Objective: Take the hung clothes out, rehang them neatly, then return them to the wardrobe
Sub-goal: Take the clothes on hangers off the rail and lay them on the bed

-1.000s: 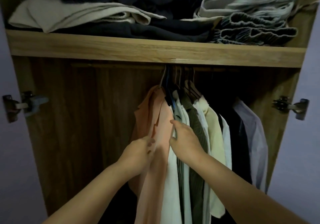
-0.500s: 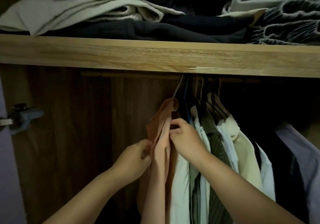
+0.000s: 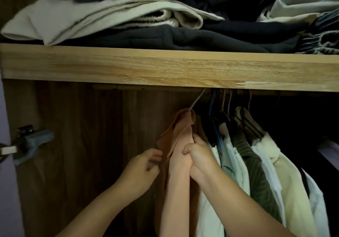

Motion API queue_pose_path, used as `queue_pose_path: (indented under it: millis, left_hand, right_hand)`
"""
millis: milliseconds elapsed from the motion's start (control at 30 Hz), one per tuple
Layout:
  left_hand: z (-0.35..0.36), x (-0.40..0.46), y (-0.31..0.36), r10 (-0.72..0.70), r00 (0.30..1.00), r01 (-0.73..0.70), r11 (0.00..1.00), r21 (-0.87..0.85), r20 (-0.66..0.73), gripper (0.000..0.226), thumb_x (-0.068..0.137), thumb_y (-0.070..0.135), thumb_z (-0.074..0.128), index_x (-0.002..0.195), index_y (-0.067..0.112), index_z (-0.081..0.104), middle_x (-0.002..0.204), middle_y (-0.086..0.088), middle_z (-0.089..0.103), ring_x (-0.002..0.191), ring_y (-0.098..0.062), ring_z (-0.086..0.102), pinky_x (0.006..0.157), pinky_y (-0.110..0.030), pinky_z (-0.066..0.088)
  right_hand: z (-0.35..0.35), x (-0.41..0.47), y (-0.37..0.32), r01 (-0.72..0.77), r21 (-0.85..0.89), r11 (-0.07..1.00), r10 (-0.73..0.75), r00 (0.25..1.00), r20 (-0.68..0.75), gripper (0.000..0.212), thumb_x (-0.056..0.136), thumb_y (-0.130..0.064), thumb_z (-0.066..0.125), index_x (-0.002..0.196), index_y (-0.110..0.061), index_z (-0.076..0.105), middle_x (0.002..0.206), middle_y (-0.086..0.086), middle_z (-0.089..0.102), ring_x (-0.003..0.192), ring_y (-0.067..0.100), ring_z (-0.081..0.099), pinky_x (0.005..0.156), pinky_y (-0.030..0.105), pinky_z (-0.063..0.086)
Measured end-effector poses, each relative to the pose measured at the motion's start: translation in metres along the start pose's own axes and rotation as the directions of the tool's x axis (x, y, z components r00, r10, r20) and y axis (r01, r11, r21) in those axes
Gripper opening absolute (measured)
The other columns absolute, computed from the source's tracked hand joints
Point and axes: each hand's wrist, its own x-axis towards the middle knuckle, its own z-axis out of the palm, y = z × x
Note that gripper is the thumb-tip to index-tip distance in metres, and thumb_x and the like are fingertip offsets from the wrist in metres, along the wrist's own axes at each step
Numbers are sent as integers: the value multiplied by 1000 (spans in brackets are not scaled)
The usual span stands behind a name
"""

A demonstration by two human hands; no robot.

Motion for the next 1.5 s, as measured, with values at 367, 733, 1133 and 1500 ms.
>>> queue_pose_path:
  millis: [367, 733, 1133, 1500]
  left_hand:
    - [4, 25, -12, 53, 997, -57, 995, -78, -48, 35, 91, 6, 51, 114, 31, 54, 95, 26, 49, 85, 11, 48, 64, -3, 33]
    - [29, 41, -1, 247, 958, -235, 967, 97, -146, 44, 92, 2, 44, 134, 15, 45, 138, -7, 43, 126, -25, 43, 103, -34, 35]
    - [43, -46, 55, 431, 899, -438, 882, 174, 80, 24, 93, 31, 44, 77, 19, 57, 72, 3, 57, 78, -26, 57, 64, -34, 42]
    - [74, -215, 123, 541, 841, -537, 836, 112, 3, 32, 89, 25, 58, 60, 12, 55, 59, -11, 60, 62, -33, 55, 53, -34, 34]
  right_hand:
    - [-39, -36, -18, 59, 22, 998, -62, 984, 165, 71, 69, 25, 30, 124, -13, 56, 94, 11, 69, 84, 26, 67, 56, 30, 55]
    - [-111, -135, -20, -12, -216, 976, 86, 938, 337, 74, 53, 8, 43, 117, -23, 63, 110, 19, 67, 96, 37, 66, 71, 40, 55]
    - [-167, -281, -64, -37, -521, 853, 207, 939, 273, 70, 61, 12, 42, 118, -22, 63, 116, 12, 65, 104, 30, 63, 80, 39, 54]
    - [-200, -419, -73, -168, -985, -38, -222, 963, -156, 45, 83, -56, 51, 54, -24, 36, 56, -6, 39, 53, 7, 37, 51, 24, 27]
